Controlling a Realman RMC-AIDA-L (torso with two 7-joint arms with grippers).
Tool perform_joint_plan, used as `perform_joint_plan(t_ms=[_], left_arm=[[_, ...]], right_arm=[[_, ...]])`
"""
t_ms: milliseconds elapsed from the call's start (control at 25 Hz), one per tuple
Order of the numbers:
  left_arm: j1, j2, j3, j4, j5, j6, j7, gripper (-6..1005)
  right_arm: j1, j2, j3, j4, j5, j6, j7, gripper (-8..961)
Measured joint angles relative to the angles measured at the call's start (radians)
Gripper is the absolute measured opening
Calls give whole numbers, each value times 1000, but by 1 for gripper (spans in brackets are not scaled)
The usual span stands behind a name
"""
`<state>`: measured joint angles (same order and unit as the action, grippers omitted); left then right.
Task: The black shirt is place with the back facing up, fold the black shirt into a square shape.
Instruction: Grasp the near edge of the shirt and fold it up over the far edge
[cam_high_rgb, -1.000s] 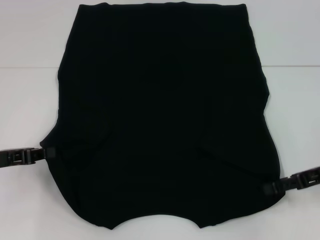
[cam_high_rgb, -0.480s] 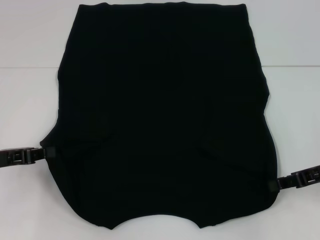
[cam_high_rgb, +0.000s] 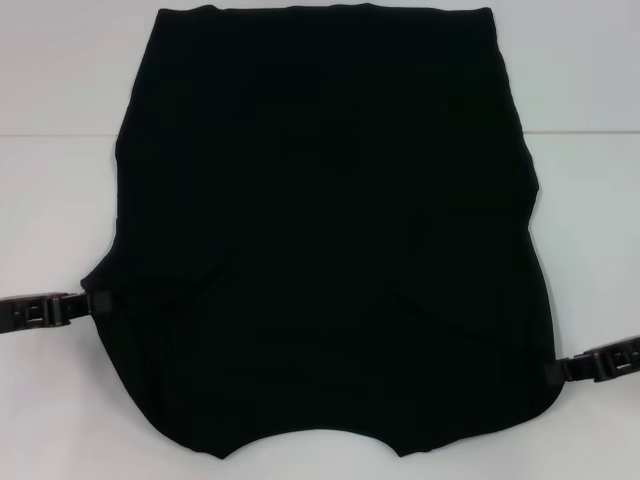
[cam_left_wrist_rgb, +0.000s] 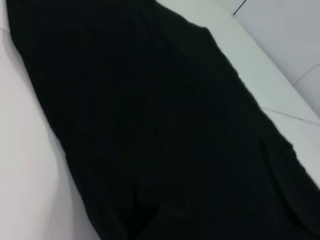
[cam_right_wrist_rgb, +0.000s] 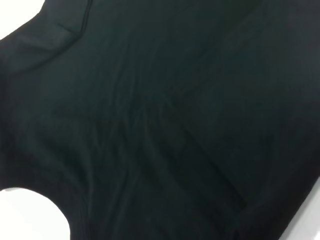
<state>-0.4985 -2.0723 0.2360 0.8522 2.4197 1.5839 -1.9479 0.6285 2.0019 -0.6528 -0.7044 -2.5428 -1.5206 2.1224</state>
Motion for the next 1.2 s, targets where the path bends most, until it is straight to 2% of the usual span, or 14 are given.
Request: perform_joint_plan(t_ms=[120, 280, 440, 720, 920, 1040, 1200], left_arm=[[12, 1, -27, 4, -25, 33, -4, 23], [38, 9, -151, 7, -45, 155, -1, 23], [80, 9, -230, 8, -45, 236, 2, 23], [168, -8, -269, 11, -44, 321, 14, 23], [217, -22, -291, 18, -40, 391, 18, 23], [211, -24, -301, 5, -44, 388, 19, 23], [137, -11, -307, -71, -48, 331, 19, 23]], right_arm=[[-21, 0, 47, 14, 4, 0, -61, 75], [-50, -8, 153, 58, 9, -19, -178, 56], [-99, -12, 233, 80, 19, -72, -306, 56], [-225, -17, 362, 83, 24, -188, -492, 56], [-289, -39, 429, 84, 27, -269, -537, 56], [-287, -53, 456, 85, 32, -286, -550, 56], [-236, -59, 484, 85, 42, -270, -545, 56]])
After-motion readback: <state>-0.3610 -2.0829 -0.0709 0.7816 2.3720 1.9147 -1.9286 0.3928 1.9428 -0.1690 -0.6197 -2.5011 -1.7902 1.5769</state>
